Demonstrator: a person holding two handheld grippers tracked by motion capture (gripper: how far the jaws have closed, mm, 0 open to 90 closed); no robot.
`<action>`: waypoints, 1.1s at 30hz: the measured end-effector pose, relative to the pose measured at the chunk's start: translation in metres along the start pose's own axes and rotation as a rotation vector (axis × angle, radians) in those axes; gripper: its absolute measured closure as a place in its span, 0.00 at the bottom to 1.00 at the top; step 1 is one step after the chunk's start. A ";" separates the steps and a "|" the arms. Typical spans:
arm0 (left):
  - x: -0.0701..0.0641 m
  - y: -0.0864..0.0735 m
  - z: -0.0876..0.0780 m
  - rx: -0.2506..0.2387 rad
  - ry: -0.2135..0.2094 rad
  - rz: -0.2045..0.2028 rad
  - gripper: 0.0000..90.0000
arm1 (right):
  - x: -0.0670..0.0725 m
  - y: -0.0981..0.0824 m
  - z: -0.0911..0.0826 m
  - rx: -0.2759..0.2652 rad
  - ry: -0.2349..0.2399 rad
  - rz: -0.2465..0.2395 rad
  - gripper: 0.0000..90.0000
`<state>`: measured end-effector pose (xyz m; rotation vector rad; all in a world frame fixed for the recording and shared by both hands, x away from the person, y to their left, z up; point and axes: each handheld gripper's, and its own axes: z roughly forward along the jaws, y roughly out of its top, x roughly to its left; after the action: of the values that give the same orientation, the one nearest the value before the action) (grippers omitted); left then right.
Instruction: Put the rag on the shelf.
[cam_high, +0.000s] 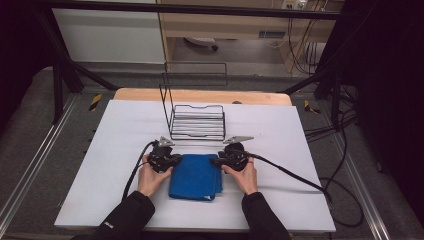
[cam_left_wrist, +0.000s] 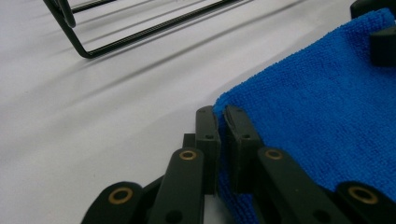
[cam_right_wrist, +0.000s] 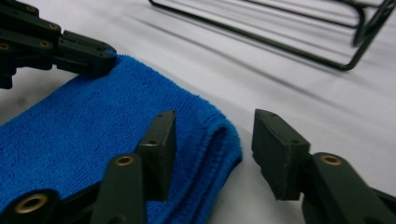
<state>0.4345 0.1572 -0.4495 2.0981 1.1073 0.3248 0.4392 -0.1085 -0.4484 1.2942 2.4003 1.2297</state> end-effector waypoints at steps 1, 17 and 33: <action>0.000 0.000 0.000 0.001 -0.002 -0.001 0.94 | 0.000 -0.001 0.001 0.003 0.002 -0.004 0.62; 0.002 -0.001 0.000 -0.009 -0.016 0.006 0.93 | 0.001 -0.003 0.005 0.031 0.032 0.038 0.88; 0.007 -0.002 -0.003 -0.015 -0.056 -0.035 0.96 | 0.002 -0.002 0.001 0.018 0.043 0.064 0.94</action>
<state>0.4362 0.1654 -0.4491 2.0602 1.1039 0.2556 0.4377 -0.1069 -0.4502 1.3736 2.4219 1.2681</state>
